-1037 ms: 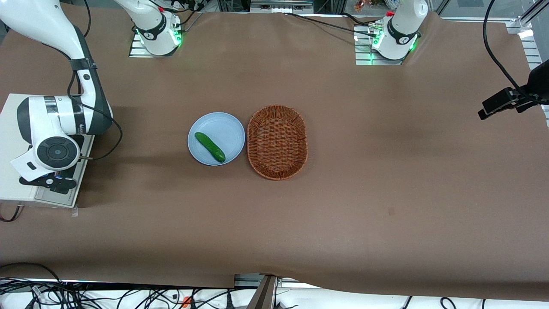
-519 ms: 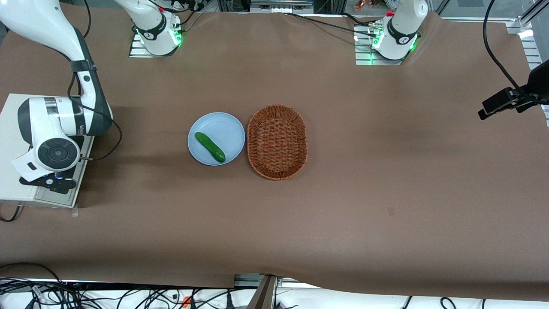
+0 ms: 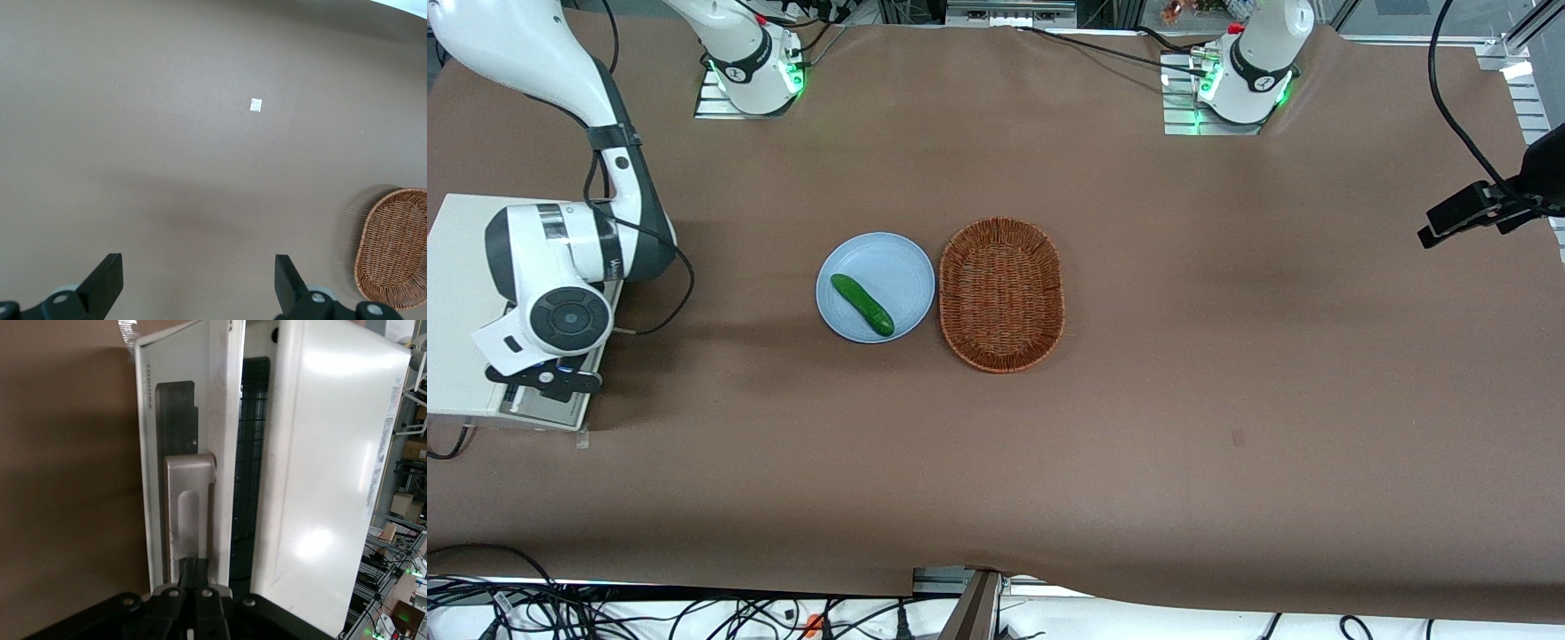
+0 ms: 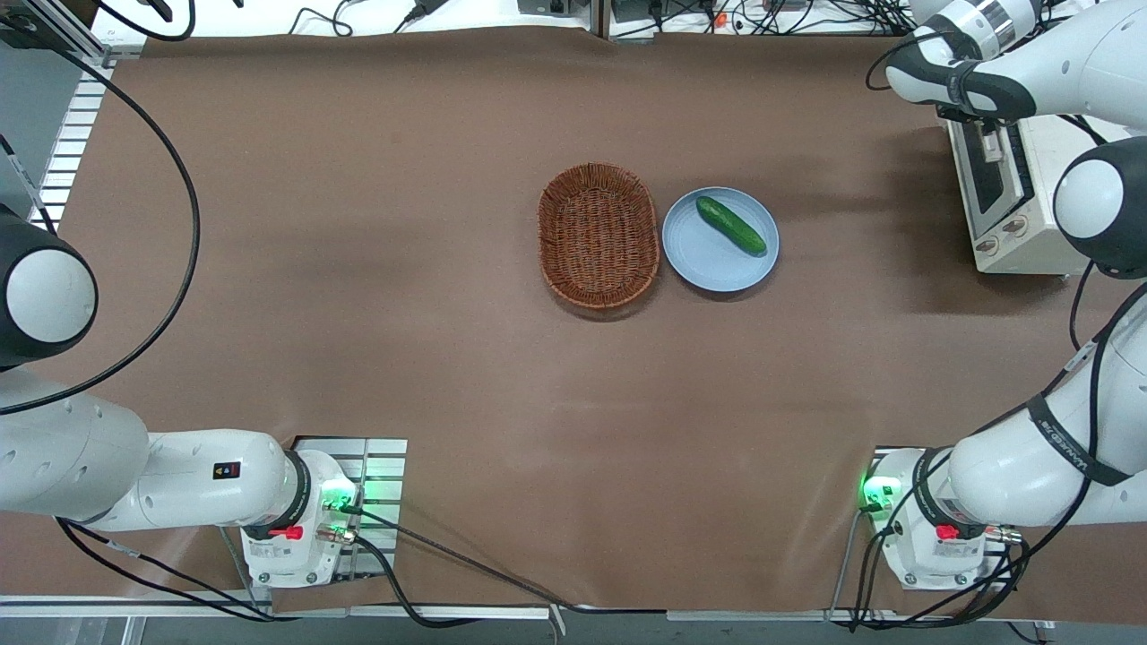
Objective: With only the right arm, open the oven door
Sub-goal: 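Pull the oven door down and outward with the right gripper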
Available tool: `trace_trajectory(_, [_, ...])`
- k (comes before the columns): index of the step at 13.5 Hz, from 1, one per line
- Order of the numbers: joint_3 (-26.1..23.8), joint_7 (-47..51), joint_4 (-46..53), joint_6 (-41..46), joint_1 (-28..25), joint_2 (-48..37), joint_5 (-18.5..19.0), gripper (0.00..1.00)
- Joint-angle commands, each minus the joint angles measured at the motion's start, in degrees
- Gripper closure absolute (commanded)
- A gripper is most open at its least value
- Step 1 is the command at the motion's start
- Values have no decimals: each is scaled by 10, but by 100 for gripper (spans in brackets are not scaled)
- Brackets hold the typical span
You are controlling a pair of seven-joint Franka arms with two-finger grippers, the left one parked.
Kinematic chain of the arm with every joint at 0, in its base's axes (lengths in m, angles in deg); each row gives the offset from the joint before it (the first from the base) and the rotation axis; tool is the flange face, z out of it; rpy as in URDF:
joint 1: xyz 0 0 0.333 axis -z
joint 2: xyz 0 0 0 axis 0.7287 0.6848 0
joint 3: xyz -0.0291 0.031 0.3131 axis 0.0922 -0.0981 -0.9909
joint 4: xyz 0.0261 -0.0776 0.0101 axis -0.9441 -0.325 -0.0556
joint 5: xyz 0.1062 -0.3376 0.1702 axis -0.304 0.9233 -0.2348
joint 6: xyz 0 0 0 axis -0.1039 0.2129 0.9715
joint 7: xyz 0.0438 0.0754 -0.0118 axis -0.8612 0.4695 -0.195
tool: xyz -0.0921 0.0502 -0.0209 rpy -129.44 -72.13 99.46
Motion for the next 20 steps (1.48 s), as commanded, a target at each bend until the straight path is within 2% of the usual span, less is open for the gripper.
trace_trajectory(1, [-1, 16, -4, -10, -9, 13, -22, 100])
trace_trajectory(3, [-1, 16, -3, -11, -14, 14, -31, 100])
trace_trajectory(20, [-1, 15, 5, -115, -18, 108, -32, 100])
